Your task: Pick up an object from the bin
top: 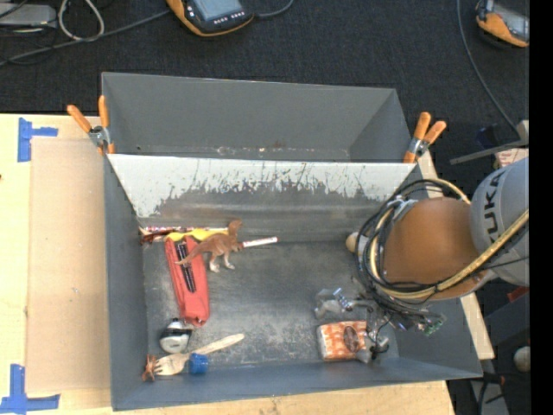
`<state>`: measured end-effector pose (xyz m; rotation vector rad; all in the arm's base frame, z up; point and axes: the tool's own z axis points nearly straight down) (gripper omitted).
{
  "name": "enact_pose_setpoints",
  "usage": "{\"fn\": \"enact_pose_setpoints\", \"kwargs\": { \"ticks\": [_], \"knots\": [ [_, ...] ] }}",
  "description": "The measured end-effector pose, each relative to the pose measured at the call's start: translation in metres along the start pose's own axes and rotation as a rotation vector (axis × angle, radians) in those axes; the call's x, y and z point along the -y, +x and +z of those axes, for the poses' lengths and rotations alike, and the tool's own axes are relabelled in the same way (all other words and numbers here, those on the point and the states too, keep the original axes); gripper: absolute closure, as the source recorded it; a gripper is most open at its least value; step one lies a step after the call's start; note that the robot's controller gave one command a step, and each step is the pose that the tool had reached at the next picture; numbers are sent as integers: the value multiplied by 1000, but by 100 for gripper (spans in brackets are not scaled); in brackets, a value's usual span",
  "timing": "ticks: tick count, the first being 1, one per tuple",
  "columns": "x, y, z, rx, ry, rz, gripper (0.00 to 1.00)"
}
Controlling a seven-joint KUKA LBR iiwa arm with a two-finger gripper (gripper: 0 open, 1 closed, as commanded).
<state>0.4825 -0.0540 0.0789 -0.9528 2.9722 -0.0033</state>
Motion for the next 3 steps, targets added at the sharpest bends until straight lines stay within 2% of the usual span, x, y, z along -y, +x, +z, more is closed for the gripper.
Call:
{"fn": "enact_pose_setpoints", "kwargs": {
  "ticks": [1,2,3],
  "knots": [
    [-20,-6,-106,0,-3,-301,100],
    [-19,-5,-105,-2,-5,-298,100],
    [-6,-5,-90,-2,-6,-190,100]
  ]
}}
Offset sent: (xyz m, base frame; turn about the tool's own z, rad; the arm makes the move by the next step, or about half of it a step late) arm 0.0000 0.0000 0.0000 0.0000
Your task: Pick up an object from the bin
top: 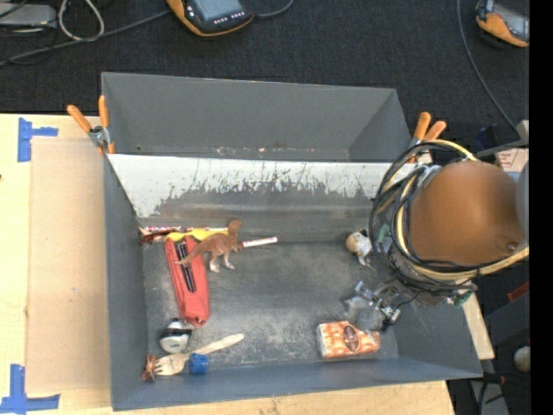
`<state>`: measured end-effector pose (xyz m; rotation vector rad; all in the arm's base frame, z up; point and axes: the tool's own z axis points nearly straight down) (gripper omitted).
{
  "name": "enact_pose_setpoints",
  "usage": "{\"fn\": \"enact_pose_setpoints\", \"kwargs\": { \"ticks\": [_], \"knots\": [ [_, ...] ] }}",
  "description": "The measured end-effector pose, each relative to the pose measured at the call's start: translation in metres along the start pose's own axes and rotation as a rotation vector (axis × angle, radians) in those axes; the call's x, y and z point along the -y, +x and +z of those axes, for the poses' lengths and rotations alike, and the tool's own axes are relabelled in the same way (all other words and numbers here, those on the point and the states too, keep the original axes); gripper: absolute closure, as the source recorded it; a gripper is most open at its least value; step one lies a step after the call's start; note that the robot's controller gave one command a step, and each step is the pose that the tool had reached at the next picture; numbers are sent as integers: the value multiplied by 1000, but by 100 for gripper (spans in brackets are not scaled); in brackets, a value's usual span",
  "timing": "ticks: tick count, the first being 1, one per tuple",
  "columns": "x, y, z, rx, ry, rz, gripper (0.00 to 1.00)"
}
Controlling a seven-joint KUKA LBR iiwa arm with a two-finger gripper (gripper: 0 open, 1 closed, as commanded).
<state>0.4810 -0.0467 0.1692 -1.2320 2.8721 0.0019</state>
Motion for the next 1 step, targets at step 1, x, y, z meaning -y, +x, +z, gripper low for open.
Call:
{"fn": "enact_pose_setpoints", "kwargs": {
  "ticks": [1],
  "knots": [
    [-16,1,13,-2,-2,166,100]
  ]
}}
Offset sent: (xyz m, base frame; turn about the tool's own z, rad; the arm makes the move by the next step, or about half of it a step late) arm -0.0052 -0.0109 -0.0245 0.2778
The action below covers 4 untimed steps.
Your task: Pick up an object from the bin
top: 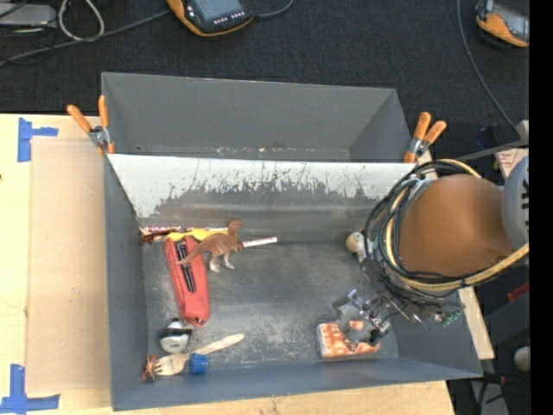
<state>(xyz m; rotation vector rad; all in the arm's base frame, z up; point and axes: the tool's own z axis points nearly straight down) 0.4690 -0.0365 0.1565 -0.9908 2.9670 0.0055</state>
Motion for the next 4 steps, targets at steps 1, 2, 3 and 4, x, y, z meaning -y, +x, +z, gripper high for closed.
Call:
{"fn": "enact_pose_setpoints", "kwargs": {
  "ticks": [1,2,3,4],
  "knots": [
    [16,6,10,1,-1,103,100],
    [19,9,14,-1,-1,71,100],
    [19,8,32,-2,-3,250,0],
    [19,8,32,-2,-3,249,0]
  ]
}}
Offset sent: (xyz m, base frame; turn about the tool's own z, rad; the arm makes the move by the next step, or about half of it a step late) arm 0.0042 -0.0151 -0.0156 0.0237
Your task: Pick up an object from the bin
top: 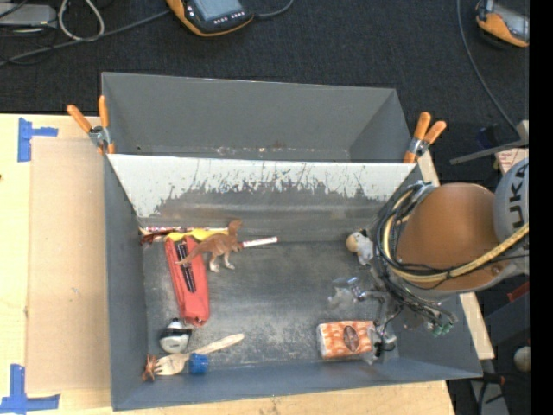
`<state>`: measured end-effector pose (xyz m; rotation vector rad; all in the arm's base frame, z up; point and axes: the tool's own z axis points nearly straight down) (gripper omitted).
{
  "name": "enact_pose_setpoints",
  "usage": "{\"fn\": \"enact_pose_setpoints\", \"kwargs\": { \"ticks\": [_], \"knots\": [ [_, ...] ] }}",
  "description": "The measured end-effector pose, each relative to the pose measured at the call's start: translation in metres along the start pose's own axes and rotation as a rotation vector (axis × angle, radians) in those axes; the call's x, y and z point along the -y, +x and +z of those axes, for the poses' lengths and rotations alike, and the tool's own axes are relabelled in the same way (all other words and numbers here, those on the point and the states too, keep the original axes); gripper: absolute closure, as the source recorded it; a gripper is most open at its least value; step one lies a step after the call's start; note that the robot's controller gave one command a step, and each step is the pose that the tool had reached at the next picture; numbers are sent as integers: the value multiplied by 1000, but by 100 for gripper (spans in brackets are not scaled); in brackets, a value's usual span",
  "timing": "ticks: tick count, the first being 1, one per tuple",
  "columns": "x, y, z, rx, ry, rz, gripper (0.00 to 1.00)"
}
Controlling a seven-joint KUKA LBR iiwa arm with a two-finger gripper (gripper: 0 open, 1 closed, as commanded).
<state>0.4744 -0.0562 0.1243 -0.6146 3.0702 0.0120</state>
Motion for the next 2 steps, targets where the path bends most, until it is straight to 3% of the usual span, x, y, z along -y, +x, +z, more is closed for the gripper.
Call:
{"fn": "enact_pose_setpoints", "kwargs": {
  "ticks": [1,2],
  "knots": [
    [2,-4,22,-1,-2,60,0],
    [9,-5,40,2,-1,197,0]
  ]
}}
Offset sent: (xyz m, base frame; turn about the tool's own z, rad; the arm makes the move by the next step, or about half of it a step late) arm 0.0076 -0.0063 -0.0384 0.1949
